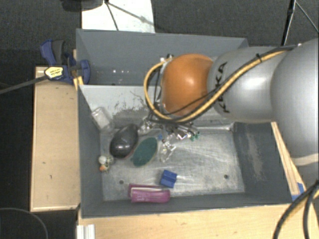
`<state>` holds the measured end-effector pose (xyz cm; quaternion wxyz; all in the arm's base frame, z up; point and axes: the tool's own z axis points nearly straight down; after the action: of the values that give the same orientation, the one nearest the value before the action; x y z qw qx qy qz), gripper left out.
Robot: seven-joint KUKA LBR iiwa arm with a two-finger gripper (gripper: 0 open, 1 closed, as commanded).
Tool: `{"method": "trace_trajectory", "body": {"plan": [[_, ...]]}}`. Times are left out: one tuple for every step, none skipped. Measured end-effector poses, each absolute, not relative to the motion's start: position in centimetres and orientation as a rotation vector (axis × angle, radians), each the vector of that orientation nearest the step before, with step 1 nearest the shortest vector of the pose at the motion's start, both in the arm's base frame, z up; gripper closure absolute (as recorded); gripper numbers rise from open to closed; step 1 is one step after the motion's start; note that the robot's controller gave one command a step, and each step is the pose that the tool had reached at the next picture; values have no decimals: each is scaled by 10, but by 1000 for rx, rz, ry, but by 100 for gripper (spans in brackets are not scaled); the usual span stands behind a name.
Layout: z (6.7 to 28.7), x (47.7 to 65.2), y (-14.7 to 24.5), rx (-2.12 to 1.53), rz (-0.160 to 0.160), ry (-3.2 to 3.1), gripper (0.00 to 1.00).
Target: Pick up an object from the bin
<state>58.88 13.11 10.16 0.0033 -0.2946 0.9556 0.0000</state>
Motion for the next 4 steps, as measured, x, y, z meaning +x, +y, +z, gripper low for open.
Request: {"method": "trace_trajectory", "body": {"plan": [[101,592,125,-1014,1,2965,0],[74,593,117,-821,1,3027,0],[75,594,117,-815,2,3027,0],[77,596,117,-811,1,3023,100]]}}
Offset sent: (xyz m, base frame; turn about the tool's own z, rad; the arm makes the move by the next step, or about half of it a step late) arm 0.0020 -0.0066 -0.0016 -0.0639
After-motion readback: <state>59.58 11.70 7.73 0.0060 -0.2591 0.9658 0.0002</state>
